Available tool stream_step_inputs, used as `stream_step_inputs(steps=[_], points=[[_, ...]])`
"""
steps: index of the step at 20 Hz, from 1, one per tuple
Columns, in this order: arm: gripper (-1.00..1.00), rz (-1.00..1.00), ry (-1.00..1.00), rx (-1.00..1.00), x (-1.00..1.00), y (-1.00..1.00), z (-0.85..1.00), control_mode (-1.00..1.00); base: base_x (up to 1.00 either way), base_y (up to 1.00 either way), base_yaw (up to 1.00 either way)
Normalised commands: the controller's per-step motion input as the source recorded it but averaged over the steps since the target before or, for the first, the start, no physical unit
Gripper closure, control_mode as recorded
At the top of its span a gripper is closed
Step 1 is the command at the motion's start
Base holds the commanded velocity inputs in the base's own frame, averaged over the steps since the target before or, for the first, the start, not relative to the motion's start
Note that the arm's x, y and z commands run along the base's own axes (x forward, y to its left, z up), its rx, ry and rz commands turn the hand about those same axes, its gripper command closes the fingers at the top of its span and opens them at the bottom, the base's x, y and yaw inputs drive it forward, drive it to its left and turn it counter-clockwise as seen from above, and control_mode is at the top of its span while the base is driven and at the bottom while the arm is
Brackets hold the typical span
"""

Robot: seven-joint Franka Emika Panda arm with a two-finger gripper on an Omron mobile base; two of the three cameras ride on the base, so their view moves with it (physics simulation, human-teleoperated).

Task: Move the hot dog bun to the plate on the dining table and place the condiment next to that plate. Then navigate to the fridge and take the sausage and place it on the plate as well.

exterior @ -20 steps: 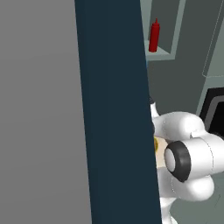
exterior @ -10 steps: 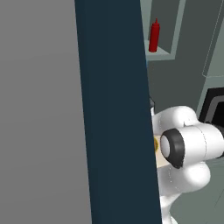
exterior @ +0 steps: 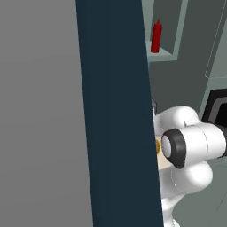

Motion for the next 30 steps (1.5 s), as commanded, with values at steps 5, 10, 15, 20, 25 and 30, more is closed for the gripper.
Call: stream_step_inputs(steps=[5, 10, 15, 20, 25, 30], points=[[1.0, 0.0, -0.19, 0.0, -0.56, 0.0, 0.15, -1.0, 0.0, 0.0, 0.0], [1.0, 0.0, -0.28, 0.0, -0.76, 0.0, 0.73, -1.0, 0.0, 0.0, 0.0], [1.0, -0.01, -0.14, 0.0, -0.65, 0.0, 0.97, -1.0, 0.0, 0.0, 0.0], [1.0, -0.01, -0.09, 0.0, -0.62, 0.0, 0.99, -1.0, 0.0, 0.0, 0.0], [1.0, 0.0, -0.05, 0.0, -0.52, 0.0, 1.0, -1.0, 0.0, 0.0, 0.0], [1.0, 0.0, -0.02, 0.0, -0.43, 0.0, 0.74, -1.0, 0.0, 0.0, 0.0]])
